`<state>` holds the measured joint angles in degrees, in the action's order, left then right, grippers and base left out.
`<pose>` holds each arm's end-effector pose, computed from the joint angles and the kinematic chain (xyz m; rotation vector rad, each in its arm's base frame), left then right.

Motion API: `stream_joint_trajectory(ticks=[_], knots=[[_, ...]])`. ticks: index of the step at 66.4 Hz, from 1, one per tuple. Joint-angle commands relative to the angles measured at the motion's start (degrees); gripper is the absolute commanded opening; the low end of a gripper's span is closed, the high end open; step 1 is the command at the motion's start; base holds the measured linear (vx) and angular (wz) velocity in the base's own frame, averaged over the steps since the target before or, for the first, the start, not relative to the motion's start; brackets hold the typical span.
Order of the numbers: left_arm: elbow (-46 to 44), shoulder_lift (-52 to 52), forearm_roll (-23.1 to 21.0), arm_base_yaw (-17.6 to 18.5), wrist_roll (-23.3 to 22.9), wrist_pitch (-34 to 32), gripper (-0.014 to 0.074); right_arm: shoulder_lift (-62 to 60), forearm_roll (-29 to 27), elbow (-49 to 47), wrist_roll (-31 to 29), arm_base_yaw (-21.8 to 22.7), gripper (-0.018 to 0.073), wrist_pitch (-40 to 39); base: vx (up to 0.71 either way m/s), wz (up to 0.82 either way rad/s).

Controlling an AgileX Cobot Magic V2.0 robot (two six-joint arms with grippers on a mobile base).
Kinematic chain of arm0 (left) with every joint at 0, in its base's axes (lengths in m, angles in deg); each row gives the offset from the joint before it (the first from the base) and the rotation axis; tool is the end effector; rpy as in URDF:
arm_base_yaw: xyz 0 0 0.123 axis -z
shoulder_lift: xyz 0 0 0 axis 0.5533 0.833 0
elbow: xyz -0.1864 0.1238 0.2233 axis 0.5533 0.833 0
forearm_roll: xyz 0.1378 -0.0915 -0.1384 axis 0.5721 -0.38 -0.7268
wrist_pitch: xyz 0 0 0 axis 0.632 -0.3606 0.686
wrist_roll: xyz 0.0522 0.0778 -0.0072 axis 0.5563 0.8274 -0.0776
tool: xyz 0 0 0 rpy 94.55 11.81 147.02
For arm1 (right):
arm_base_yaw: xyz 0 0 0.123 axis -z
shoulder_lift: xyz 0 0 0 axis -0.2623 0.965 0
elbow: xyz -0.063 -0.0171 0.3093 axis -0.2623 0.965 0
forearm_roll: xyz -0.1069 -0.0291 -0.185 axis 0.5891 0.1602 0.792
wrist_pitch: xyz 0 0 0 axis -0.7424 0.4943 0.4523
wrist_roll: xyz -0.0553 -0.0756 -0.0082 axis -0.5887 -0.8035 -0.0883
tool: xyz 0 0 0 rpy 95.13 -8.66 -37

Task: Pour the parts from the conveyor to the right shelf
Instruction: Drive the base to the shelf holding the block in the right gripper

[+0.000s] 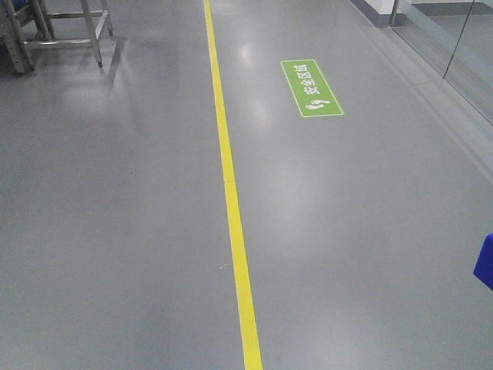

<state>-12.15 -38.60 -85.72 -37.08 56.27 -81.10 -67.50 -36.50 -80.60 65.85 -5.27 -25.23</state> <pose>-0.0084 -0.0003 0.1962 -0.0594 1.5928 0.0404 -0.0219 -0.0186 0.2620 -0.2096 1.7487 0.1934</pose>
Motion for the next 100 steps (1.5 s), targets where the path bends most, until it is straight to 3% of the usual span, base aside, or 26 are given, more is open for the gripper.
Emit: stream_joint_trajectory(ticks=[1,100], knots=[[-1.1,-0.7,-0.4,0.3,-0.4,-4.2,-0.0006,0.8,0.9,-1.6,-0.5,0.1,-0.0004,-4.9,0.20,-0.12],[-1.1,-0.7,-0.4,0.3,-0.4,-4.2,-0.0006,0.8,0.9,-1.6,-0.5,0.1,-0.0004,-4.9,0.46,0.09]])
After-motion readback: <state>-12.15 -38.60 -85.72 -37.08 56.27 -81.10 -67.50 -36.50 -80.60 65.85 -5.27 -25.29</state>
